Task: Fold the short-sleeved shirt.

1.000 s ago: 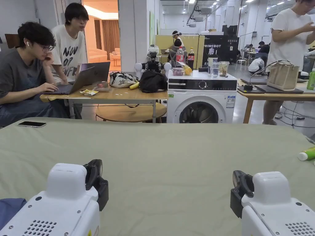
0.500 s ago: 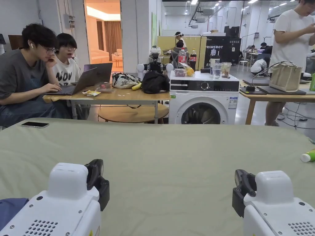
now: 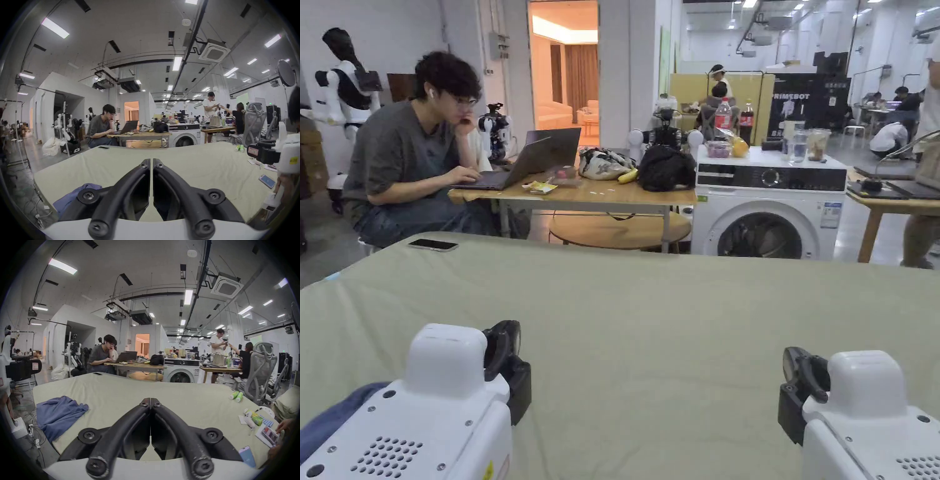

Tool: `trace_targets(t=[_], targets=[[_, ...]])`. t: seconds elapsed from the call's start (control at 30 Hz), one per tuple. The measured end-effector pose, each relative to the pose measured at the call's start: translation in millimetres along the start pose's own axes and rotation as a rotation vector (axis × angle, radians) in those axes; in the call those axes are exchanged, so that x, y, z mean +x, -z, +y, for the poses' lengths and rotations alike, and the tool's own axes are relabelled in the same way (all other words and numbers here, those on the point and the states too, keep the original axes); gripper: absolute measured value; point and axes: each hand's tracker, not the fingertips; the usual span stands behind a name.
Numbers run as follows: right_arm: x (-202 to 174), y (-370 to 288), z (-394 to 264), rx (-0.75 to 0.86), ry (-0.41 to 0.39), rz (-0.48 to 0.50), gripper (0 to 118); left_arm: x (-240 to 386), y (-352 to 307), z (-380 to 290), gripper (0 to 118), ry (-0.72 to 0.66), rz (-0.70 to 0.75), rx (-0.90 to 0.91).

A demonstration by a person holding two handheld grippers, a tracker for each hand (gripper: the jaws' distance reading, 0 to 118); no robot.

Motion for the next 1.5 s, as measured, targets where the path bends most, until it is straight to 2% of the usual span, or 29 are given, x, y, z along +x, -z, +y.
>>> trace_targets(t=[0.2, 0.43, 0.47, 0.5, 0.57, 0.6, 0.67, 0.73, 0.9, 1.0, 1.07, 1.1, 1.13, 1.2, 1.23, 1.27, 1.3, 1.33, 1.47, 1.5], targets=[[-39, 19, 3, 0.006, -0.009, 0.104, 0, -43, -15, -2, 0, -0.015, 0.127, -0.032], [-62, 33, 2, -0.005, -0.001, 0.172, 0, -76, -17, 1, 0, -0.009, 0.154, -0.08], [-63, 34, 2, -0.007, -0.003, 0.179, 0, -84, -12, 2, 6, -0.026, 0.143, -0.109], [-63, 35, 1, -0.012, -0.007, 0.186, 0, -96, -4, 1, 19, -0.059, 0.111, -0.173], [-62, 36, -3, -0.022, -0.015, 0.195, 0, -124, 15, -4, 75, -0.114, 0.037, -0.279], [-60, 36, -5, -0.03, -0.015, 0.201, 0, -138, 27, -11, 96, -0.131, 0.032, -0.333], [-56, 39, -12, -0.054, -0.008, 0.206, 0, -157, 52, -28, 100, -0.094, 0.038, -0.461], [-52, 43, -23, -0.088, 0.008, 0.204, 0, -174, 78, -53, 100, -0.032, 0.082, -0.535], [-37, 48, -45, -0.144, -0.001, 0.184, 0, -203, 142, -124, 100, -0.11, 0.067, -0.757], [-23, 46, -53, -0.18, -0.019, 0.155, 0, -209, 167, -159, 99, -0.128, 0.065, -0.791], [-12, 46, -57, -0.195, -0.006, 0.138, 0, -211, 179, -177, 87, -0.2, 0.051, -0.821], [-6, 47, -59, -0.21, 0.004, 0.124, 0, -210, 186, -185, 77, -0.218, 0.065, -0.852], [-3, 47, -61, -0.224, 0.013, 0.106, 0, -209, 189, -192, 70, -0.214, 0.087, -0.893], [5, 49, -65, -0.241, 0.031, 0.089, 0, -203, 187, -194, 67, -0.162, 0.103, -0.869], [8, 48, -67, -0.244, 0.039, 0.089, 0, -200, 187, -190, 57, -0.148, 0.105, -0.861], [10, 46, -69, -0.244, 0.045, 0.087, 0, -198, 188, -188, 40, -0.127, 0.101, -0.878], [12, 45, -70, -0.247, 0.054, 0.084, 0, -199, 187, -185, 16, -0.112, 0.086, -0.884], [13, 44, -71, -0.251, 0.063, 0.083, 0, -198, 188, -184, 2, -0.108, 0.095, -0.875], [15, 37, -73, -0.259, 0.085, 0.095, 0, -201, 193, -180, 2, -0.147, 0.115, -0.894], [17, 34, -71, -0.258, 0.089, 0.106, 0, -206, 193, -170, 2, -0.224, 0.11, -0.891]])
